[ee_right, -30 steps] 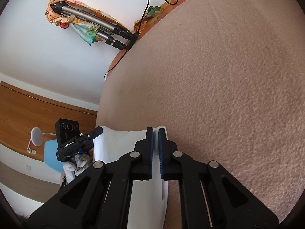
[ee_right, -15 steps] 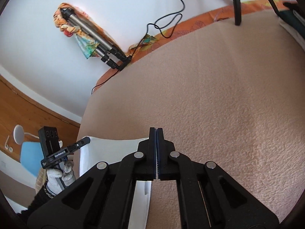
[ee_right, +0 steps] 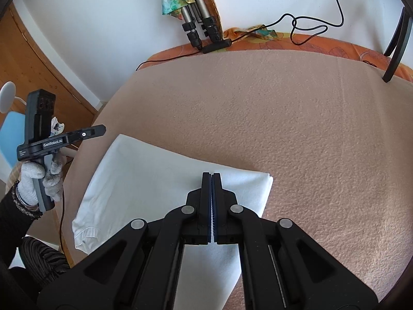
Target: Fold small clothes
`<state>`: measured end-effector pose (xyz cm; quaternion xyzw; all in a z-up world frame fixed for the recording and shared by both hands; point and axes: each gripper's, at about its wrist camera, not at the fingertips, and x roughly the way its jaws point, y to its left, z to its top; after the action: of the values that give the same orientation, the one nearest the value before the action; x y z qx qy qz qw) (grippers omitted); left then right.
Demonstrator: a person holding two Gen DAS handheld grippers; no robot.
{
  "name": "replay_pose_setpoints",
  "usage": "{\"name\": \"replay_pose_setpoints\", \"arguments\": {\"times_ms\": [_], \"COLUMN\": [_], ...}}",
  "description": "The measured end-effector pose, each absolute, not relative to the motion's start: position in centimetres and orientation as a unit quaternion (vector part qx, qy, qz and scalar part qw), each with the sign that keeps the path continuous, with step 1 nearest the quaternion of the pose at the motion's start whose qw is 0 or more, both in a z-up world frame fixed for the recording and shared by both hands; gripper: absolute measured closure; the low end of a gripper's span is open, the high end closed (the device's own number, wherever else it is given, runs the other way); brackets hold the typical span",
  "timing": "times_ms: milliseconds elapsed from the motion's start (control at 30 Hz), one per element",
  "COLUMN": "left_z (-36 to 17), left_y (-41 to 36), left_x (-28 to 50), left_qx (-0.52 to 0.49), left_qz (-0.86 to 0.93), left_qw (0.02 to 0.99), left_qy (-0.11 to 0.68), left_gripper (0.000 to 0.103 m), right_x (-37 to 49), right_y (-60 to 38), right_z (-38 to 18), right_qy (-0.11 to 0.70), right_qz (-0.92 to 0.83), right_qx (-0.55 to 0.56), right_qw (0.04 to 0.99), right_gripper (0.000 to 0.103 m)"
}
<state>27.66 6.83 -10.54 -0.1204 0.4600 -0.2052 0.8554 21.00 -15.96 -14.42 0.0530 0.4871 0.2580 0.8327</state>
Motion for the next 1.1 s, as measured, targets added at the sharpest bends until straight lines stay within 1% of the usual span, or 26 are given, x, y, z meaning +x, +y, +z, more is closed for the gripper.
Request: {"name": "replay_pose_setpoints", "arguments": {"times_ms": [100,233,333,367,467,600,667,700,733,767,800,867,900,933,1000,1067,1100], "left_z": [-10.3,-11.6,-13.0,-13.1,-12.8,-11.6,-10.6,-10.2,-9.8,-9.4,-9.1,-8.4,-8.2,-8.1,-7.9,-7.6,-7.4], "left_y": [4.2,2.1,2.2,2.4,2.6,4.4,5.1,5.4,5.6,5.9,6.0,6.3,6.4,6.5,6.5,6.1,5.9], "left_x": [27.1,27.4,28.1,28.2,28.1,26.8,25.7,25.1,24.6,24.0,23.4,22.0,21.3,20.7,19.3,18.1,17.4], "left_qx": [-0.091,-0.06,-0.051,-0.054,-0.016,-0.041,-0.049,-0.057,-0.066,-0.074,-0.078,-0.088,-0.093,-0.1,-0.106,-0.1,-0.093], "left_qz": [-0.234,-0.238,-0.21,-0.206,-0.163,-0.151,-0.149,-0.149,-0.151,-0.153,-0.152,-0.15,-0.148,-0.148,-0.144,-0.128,-0.123], "left_qw": [0.854,0.849,0.845,0.848,0.861,0.864,0.867,0.867,0.866,0.865,0.864,0.864,0.865,0.865,0.862,0.863,0.866], "left_qy": [0.455,0.468,0.489,0.486,0.481,0.478,0.472,0.471,0.471,0.473,0.474,0.472,0.471,0.47,0.474,0.478,0.476], "left_gripper": [0.096,0.096,0.096,0.096,0.096,0.096,0.085,0.073,0.066,0.066,0.066,0.064,0.06,0.059,0.059,0.059,0.059], "right_x": [21.2,21.5,21.9,22.0,22.1,21.6,20.7,20.3,20.0,19.5,19.0,17.8,17.3,16.8,15.9,15.1,14.7], "right_y": [-16.0,-16.6,-17.4,-17.6,-18.1,-19.0,-19.5,-19.7,-19.7,-19.7,-19.7,-19.5,-19.4,-19.3,-19.1,-18.9,-18.7], "right_z": [-14.8,-14.9,-15.1,-15.1,-14.9,-14.1,-13.4,-13.0,-12.6,-12.2,-11.8,-10.7,-10.3,-9.8,-9.1,-8.6,-8.3], "right_qy": [0.492,0.497,0.501,0.503,0.504,0.502,0.498,0.496,0.495,0.491,0.487,0.475,0.47,0.465,0.458,0.451,0.448], "right_qz": [0.249,0.23,0.213,0.21,0.179,0.151,0.148,0.151,0.153,0.154,0.154,0.158,0.158,0.159,0.16,0.155,0.152], "right_qx": [0.045,0.035,0.037,0.036,0.023,0.028,0.03,0.035,0.036,0.034,0.029,0.024,0.023,0.023,0.023,0.018,0.013], "right_qw": [0.833,0.836,0.838,0.838,0.845,0.851,0.854,0.854,0.855,0.857,0.859,0.865,0.868,0.87,0.874,0.879,0.881], "right_gripper": [0.101,0.101,0.101,0.101,0.101,0.101,0.099,0.096,0.094,0.087,0.077,0.066,0.062,0.061,0.055,0.052,0.048]}}
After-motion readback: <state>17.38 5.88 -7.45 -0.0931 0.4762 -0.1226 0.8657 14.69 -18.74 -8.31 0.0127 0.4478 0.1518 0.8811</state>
